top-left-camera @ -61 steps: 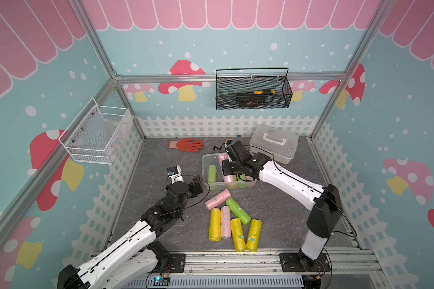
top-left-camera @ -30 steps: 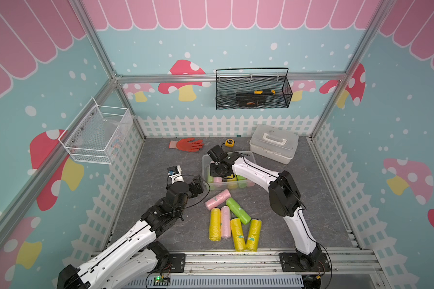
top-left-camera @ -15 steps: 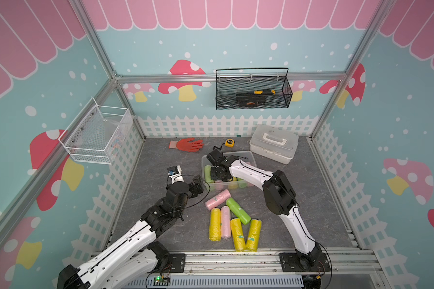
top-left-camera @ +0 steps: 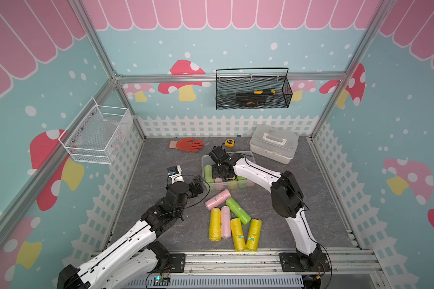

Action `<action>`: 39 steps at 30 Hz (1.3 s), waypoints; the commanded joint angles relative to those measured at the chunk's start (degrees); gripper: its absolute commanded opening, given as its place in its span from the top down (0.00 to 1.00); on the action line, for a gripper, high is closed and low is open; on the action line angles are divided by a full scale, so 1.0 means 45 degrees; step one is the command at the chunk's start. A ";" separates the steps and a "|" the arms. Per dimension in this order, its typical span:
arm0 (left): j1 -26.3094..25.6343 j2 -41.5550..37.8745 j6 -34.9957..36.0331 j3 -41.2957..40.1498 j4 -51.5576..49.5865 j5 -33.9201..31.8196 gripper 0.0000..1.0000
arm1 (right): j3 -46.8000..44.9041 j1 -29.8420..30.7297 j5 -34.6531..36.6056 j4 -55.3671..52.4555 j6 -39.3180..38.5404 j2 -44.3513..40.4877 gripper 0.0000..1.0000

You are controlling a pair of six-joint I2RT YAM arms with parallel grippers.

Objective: Put the roll of trash bags into the storage box
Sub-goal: Place the roll of trash bags in the storage box, then pick up the roll of trash bags from the center of the board.

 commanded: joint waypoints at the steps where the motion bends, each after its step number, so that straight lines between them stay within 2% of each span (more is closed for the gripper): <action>1: 0.0066 -0.0151 -0.0111 0.0289 -0.0197 0.0130 0.01 | -0.0307 0.0045 0.1280 -0.0449 -0.0914 -0.1750 0.33; 9: 0.0069 -0.0092 -0.0111 0.0308 -0.0213 0.0110 0.01 | -0.2356 -0.0043 0.3719 -0.0862 -0.3296 -0.4997 0.27; 15: 0.0074 0.0011 -0.0131 0.0342 -0.0228 0.0167 0.01 | -0.5515 -0.0033 0.3623 -0.0694 -0.3851 -0.7903 0.27; 19: 0.0089 0.0082 -0.0078 0.0529 -0.0439 0.0435 0.01 | -0.8712 -0.0038 0.2973 0.0886 -0.3853 -1.0716 0.26; 22: 0.0092 0.0117 0.0025 0.0722 -0.0627 0.0795 0.01 | -1.0384 -0.0038 0.3267 0.1754 -0.4090 -1.2763 0.24; 28: 0.0094 0.0391 0.0318 0.1166 -0.0896 0.2010 0.03 | -1.1918 -0.0043 0.4737 0.2387 -0.4101 -1.5752 0.19; 30: 0.0093 0.0554 0.0319 0.1346 -0.1043 0.2181 0.04 | -1.2514 -0.0043 0.4726 0.2787 -0.4044 -1.6535 0.18; 34: -0.0016 0.0878 0.0152 0.1619 -0.1196 0.3456 0.07 | -1.3313 -0.0044 0.4765 0.3416 -0.4210 -1.7801 0.15; 39: -0.0793 0.1525 -0.0360 0.2086 -0.1424 0.4667 0.09 | -1.3749 -0.0038 0.5730 0.3312 -0.4328 -1.9323 0.11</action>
